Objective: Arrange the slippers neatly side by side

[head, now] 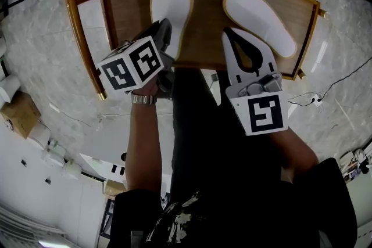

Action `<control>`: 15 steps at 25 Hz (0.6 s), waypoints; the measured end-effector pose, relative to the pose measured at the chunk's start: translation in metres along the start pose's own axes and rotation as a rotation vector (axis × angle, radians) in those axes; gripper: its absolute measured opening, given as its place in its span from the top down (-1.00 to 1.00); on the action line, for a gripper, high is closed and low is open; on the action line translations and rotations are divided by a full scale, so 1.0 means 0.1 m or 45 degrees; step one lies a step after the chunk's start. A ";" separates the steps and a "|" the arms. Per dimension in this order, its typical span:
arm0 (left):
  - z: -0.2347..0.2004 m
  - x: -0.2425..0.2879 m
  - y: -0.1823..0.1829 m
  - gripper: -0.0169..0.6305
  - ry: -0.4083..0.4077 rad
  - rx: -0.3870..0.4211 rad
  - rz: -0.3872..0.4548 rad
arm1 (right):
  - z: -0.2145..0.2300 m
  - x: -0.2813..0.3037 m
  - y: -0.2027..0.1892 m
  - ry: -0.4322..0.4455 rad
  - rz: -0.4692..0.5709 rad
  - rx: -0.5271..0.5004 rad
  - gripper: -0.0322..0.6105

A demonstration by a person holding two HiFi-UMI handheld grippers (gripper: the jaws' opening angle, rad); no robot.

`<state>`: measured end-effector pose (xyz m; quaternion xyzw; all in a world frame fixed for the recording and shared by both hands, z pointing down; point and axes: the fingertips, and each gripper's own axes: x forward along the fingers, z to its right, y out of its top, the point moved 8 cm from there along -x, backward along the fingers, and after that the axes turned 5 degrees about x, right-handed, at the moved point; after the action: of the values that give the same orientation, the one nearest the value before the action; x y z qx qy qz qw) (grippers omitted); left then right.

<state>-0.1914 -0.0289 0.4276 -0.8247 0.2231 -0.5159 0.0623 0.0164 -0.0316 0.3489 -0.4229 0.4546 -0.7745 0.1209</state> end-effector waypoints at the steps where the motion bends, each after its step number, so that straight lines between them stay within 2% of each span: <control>1: 0.00 0.01 -0.01 0.89 -0.001 -0.024 0.016 | 0.00 0.00 0.00 0.000 -0.001 -0.001 0.90; 5: -0.02 0.07 -0.02 0.87 0.027 -0.009 0.045 | 0.02 -0.03 -0.02 -0.014 -0.006 0.003 0.90; 10: 0.00 0.14 0.00 0.62 0.011 0.030 0.047 | 0.07 -0.06 -0.08 -0.035 -0.017 0.004 0.90; 12: 0.02 0.14 0.00 0.53 0.014 0.080 0.041 | 0.06 -0.06 -0.09 -0.037 -0.016 0.004 0.90; 15: 0.08 0.10 0.00 0.34 0.041 0.229 0.036 | 0.04 -0.06 -0.09 -0.034 -0.011 0.004 0.90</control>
<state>-0.1803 -0.0338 0.4320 -0.8042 0.1884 -0.5460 0.1399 0.0249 -0.0250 0.3535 -0.4351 0.4499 -0.7700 0.1242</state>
